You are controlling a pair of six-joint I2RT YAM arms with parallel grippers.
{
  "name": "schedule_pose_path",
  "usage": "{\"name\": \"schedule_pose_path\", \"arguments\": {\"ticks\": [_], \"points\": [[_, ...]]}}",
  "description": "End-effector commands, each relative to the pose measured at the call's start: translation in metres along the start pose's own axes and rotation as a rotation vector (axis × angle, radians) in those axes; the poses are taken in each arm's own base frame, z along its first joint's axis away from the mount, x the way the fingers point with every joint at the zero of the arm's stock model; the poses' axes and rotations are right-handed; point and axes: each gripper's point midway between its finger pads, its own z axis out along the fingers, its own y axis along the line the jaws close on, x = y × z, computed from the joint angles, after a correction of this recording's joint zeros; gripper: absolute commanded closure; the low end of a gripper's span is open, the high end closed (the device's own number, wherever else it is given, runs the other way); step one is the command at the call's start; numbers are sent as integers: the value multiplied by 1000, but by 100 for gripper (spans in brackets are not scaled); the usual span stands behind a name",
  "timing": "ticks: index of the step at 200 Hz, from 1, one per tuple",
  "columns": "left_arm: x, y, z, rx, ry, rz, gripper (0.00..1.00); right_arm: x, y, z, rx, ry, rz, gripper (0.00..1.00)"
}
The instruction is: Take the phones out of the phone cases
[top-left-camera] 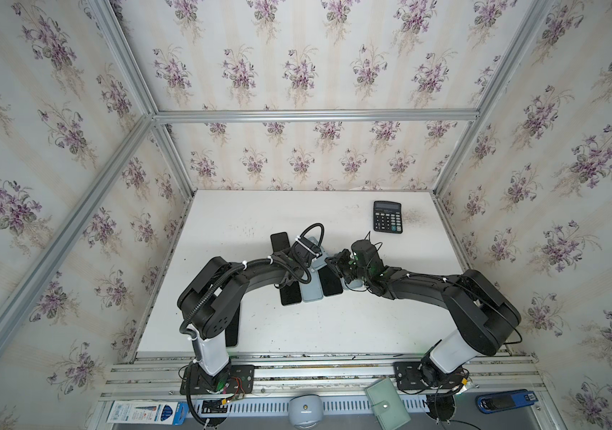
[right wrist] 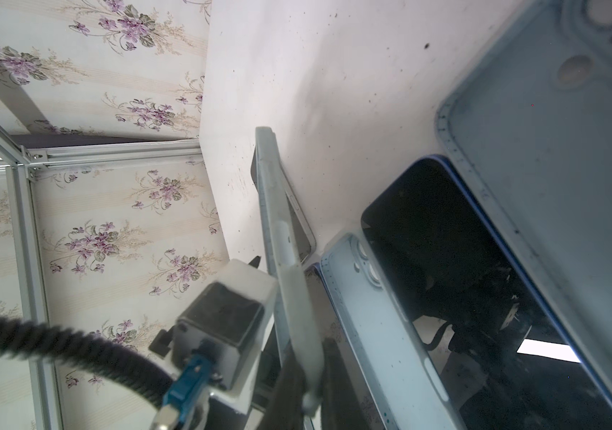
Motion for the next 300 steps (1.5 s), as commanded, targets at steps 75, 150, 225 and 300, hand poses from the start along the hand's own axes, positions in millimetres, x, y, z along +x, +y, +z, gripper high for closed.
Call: {"name": "schedule_pose_path", "arguments": {"ticks": [75,150,225,300], "points": [[8,92,-98,-109,-181,-534,10,-13,24,29,-61,-121,-11,100],[60,94,-176,50,-321,-993,0,-20,20,60,-75,-239,37,100],[99,77,-192,83,-301,-1147,0,-3,14,82,-49,-222,39,96],[103,75,-192,88,-288,-1159,0,-3,10,93,-35,-238,56,82]]}}
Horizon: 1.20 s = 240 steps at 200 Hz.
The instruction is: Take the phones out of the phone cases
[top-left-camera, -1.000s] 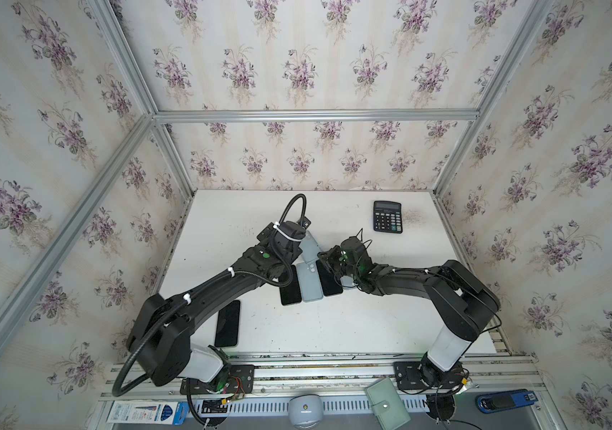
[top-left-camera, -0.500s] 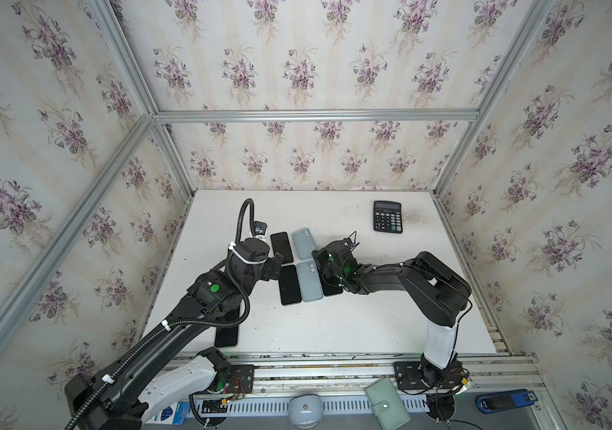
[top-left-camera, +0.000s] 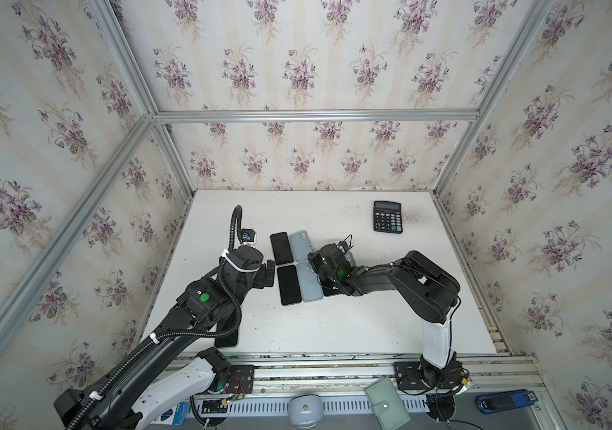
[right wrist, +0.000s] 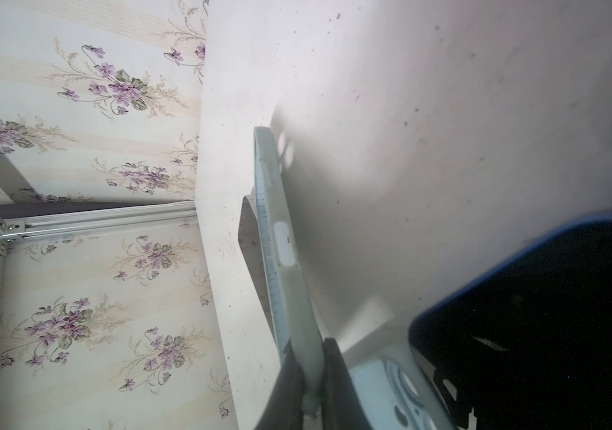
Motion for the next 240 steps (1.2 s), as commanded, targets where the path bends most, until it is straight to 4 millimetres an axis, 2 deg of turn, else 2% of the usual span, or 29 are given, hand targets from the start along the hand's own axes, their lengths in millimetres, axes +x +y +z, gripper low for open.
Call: {"name": "schedule_pose_path", "arguments": {"ticks": [1,34,59,85,117,121,131,138,165,215,240], "points": [[2,2,-1,-4,6,-27,0,-3,12,4,-40,-23,14,82],[4,3,-1,-7,9,-23,0,1,14,11,-47,-9,13,76],[6,3,-1,-8,14,-27,0,2,17,13,-53,-1,12,66],[7,6,-2,-16,12,-33,0,4,18,9,-58,10,2,57],[3,6,-5,-9,6,-45,0,-4,20,1,-52,4,-5,46],[3,7,-5,-9,6,-47,0,-4,22,0,-52,6,-8,42],[2,7,-6,-10,5,-48,0,-5,25,-2,-58,10,-10,12],[2,7,-6,-9,6,-49,0,-5,28,-4,-66,13,-7,1],[0,8,-8,-10,5,-61,0,-8,37,-12,-76,17,-7,1],[0,10,-13,-7,5,-84,0,0,50,-20,-119,71,29,1],[9,21,-14,-41,39,-156,0,1,66,-36,-150,94,-33,1]]}}
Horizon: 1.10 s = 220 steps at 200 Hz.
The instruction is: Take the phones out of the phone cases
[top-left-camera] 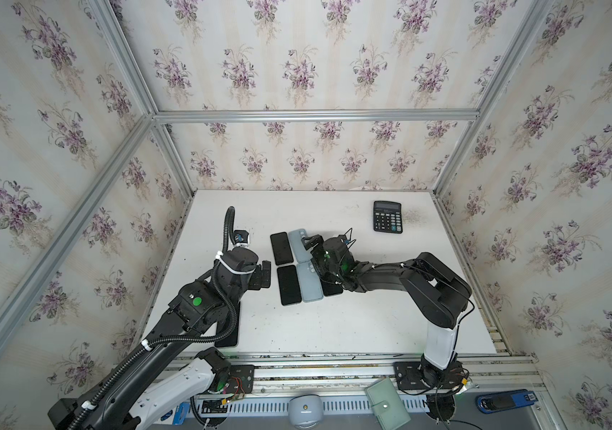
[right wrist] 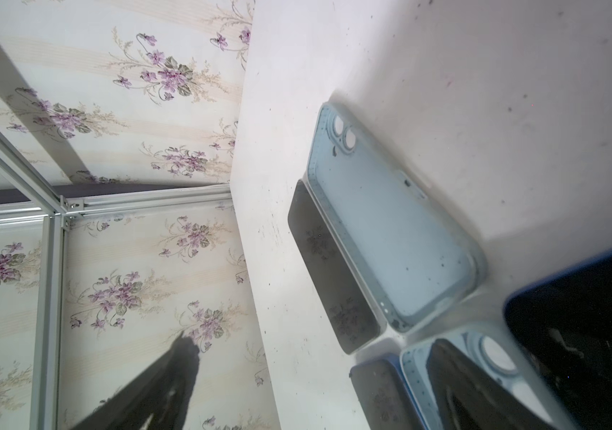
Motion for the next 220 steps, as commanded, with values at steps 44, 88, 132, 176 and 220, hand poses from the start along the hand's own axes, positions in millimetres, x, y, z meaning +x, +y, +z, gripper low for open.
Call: {"name": "schedule_pose_path", "arguments": {"ticks": [44,88,132,176,220], "points": [[70,45,16,-144,325,-308,0,17,48,-53,-9,178,-333,1],[139,66,32,-228,635,-332,0,5,22,-99,45,148,-361,1],[162,67,51,-238,805,-327,0,-10,25,-119,25,83,-354,1],[184,66,67,-242,944,-320,0,-16,36,-119,-14,63,-327,1],[201,64,76,-223,1036,-345,0,-21,36,-120,-24,50,-301,1]]}}
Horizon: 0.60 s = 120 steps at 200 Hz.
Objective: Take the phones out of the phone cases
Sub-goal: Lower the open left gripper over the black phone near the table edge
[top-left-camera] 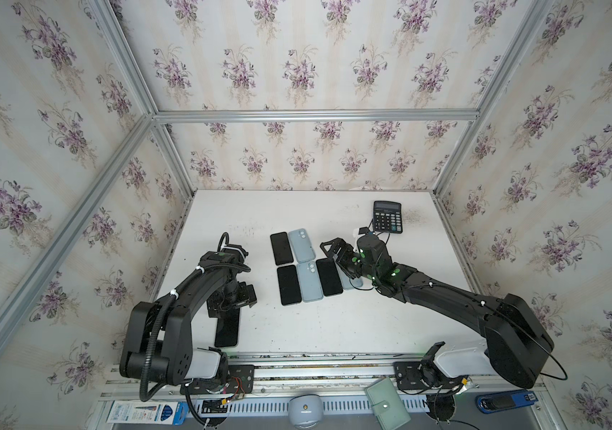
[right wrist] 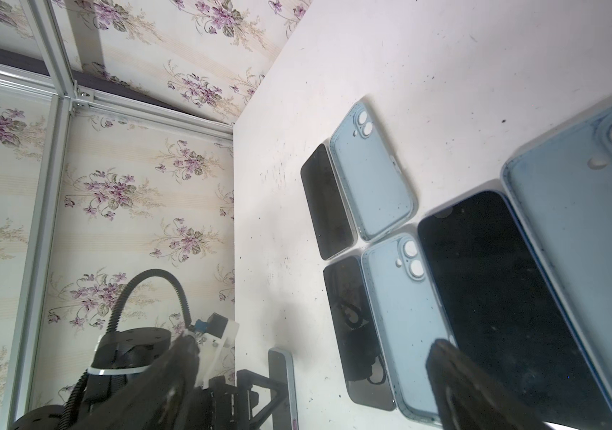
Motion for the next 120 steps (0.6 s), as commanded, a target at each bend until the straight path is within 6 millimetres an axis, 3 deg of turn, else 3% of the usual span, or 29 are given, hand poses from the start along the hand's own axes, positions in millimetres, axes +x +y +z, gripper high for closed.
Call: {"name": "schedule_pose_path", "arguments": {"ticks": [1,48,120], "points": [[2,-2,7,16,40,1,0,-8,7,-2,-36,-36,22,1],[-2,11,17,7,85,-72,0,-12,0,-1,-37,-52,61,1],[3,11,35,-12,166,-73,0,-20,-3,2,-49,-81,101,1]]}}
